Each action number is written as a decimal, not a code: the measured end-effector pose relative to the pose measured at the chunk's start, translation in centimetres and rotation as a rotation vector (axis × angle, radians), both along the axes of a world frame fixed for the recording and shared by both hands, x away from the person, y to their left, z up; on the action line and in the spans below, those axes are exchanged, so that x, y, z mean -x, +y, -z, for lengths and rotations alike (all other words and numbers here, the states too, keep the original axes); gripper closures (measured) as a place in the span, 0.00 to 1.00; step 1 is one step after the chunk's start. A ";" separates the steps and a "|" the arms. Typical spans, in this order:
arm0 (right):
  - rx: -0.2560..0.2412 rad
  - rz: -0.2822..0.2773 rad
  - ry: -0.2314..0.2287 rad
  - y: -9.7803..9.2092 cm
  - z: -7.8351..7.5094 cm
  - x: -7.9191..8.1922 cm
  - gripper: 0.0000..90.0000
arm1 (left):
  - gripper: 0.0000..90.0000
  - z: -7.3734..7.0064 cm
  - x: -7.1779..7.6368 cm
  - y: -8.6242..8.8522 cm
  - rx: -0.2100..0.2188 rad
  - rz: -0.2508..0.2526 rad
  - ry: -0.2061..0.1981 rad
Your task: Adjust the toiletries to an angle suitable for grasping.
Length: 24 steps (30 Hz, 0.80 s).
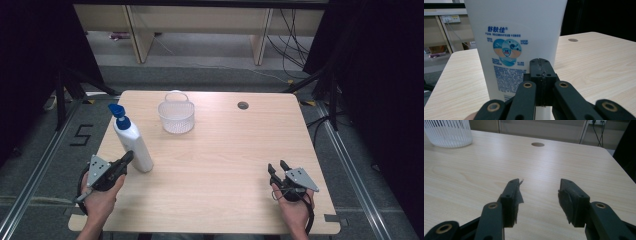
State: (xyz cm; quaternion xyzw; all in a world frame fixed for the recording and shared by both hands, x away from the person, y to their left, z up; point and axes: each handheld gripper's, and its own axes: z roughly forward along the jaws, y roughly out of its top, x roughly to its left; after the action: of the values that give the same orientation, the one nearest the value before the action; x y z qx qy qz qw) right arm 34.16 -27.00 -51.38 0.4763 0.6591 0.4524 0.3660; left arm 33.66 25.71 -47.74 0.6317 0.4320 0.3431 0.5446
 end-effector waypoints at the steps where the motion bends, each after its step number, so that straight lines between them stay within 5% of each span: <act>1: 0.000 0.001 -0.002 0.0 0.0 0.0 0.58 | 1.00 0.0 -0.1 -0.1 -0.005 0.003 0.001; 24: -0.016 -0.004 -0.015 0.0 0.1 -0.1 0.56 | 1.00 -0.1 -2.4 -2.5 -0.012 0.027 0.014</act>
State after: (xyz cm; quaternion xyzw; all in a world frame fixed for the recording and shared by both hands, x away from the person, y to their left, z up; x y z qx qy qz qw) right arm 34.25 -26.99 -51.45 0.4743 0.6538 0.4620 0.3663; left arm 36.04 23.22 -47.65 0.6431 0.4252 0.3338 0.5424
